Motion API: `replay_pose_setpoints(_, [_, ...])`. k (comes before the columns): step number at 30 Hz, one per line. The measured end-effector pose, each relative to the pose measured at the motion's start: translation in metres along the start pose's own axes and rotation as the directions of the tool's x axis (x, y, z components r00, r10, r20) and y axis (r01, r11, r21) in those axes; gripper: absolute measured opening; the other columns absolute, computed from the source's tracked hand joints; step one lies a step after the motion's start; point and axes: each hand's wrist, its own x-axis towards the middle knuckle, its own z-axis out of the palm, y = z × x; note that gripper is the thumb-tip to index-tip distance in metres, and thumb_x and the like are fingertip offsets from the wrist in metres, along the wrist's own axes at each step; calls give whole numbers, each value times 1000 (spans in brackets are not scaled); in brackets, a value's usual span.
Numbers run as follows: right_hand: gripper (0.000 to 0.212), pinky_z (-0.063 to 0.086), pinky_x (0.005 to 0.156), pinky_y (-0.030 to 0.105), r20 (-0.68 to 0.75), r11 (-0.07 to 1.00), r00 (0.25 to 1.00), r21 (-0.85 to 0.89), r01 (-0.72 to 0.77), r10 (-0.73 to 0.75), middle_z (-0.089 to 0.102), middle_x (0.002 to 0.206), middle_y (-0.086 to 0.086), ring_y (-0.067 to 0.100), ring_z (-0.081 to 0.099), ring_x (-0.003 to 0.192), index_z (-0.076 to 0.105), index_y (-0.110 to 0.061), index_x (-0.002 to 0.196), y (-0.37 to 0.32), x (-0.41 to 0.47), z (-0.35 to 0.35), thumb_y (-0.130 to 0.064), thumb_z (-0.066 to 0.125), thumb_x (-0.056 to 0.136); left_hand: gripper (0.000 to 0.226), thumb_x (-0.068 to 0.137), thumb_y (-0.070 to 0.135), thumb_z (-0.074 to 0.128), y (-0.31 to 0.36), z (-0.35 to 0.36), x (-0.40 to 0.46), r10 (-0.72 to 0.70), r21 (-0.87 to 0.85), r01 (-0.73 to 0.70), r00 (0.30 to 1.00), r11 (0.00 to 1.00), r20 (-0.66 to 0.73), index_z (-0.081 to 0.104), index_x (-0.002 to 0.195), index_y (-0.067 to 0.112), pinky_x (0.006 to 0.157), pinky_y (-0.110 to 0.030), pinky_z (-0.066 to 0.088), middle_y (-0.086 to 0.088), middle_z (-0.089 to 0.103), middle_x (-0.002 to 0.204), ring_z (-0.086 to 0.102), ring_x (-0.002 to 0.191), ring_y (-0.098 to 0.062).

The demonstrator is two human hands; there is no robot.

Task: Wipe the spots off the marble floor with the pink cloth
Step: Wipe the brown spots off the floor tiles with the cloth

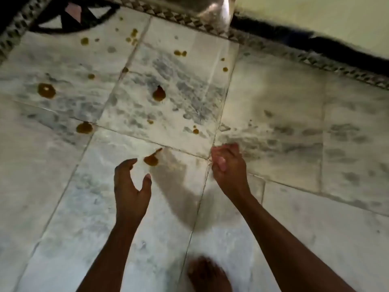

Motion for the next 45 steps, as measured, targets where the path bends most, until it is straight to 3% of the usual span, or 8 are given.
replay_pose_setpoints(3, [43, 50, 106, 58, 10, 976, 996, -201, 84, -83, 70, 126, 11, 31, 60, 124, 73, -9, 131, 55, 5, 46, -21, 49, 97, 63, 97, 31, 60, -68, 29, 23, 22, 354, -40, 998, 934, 53, 42, 151, 4, 103, -63, 51, -20, 44, 157, 49, 140, -44])
replay_pose_setpoints(7, [60, 33, 123, 58, -71, 913, 997, -406, -37, 9, 50, 164, 15, 32, 43, 153, 56, -15, 155, 109, -1, 85, -43, 40, 105, 71, 102, 47, 46, -137, 44, 37, 121, 617, -116, 992, 778, 34, 39, 157, 2, 107, -62, 43, -23, 36, 168, 46, 146, -48])
replay_pose_setpoints(14, [70, 17, 133, 60, -149, 872, 989, -485, -68, -6, 16, 181, 11, 34, 12, 168, 23, -28, 172, 84, 21, 123, -56, 27, 108, 62, 99, 37, 43, -162, 45, 38, 171, 543, -60, 973, 838, -156, 50, 153, 6, 111, -57, 40, -15, 41, 168, 43, 152, -38])
replay_pose_setpoints(23, [66, 19, 133, 60, 168, 819, 905, -385, 426, -392, 14, 182, 1, 28, 9, 169, 23, -42, 170, -1, -22, 174, -49, 45, 108, 60, 103, 36, 45, -164, 41, 43, 117, 648, 7, 982, 762, -147, 48, 158, 14, 118, -55, 32, -12, 38, 171, 41, 155, -32])
replay_pose_setpoints(29, [67, 15, 132, 61, -11, 866, 991, -487, 114, -137, 8, 183, 9, 35, 2, 169, 19, -37, 172, -17, 23, 203, -55, 33, 109, 59, 104, 37, 44, -168, 45, 41, 101, 645, 40, 978, 763, -180, 47, 160, 19, 120, -55, 30, -11, 38, 172, 38, 158, -32])
replay_pose_setpoints(36, [58, 28, 128, 60, 212, 742, 829, -371, 559, -518, 25, 180, 0, 27, 18, 168, 32, -48, 166, -33, -2, 202, -49, 46, 109, 57, 105, 36, 41, -167, 41, 45, 96, 630, 33, 981, 776, -170, 49, 160, 20, 116, -55, 36, -5, 35, 173, 40, 157, -29])
replay_pose_setpoints(42, [62, 16, 132, 59, -4, 856, 988, -500, 129, -152, 13, 182, 8, 36, 13, 168, 21, -50, 169, -27, 35, 207, -58, 34, 108, 59, 104, 35, 45, -175, 45, 44, 103, 622, 31, 979, 783, -177, 45, 162, 22, 120, -55, 32, -3, 33, 175, 36, 160, -27])
replay_pose_setpoints(45, [61, 13, 132, 62, 36, 864, 980, -466, 192, -198, 14, 182, 12, 40, 8, 168, 21, -47, 169, -70, 54, 245, -57, 28, 110, 58, 104, 31, 41, -176, 46, 45, 107, 612, 37, 975, 790, -196, 47, 160, 21, 118, -54, 32, -3, 35, 173, 37, 159, -27])
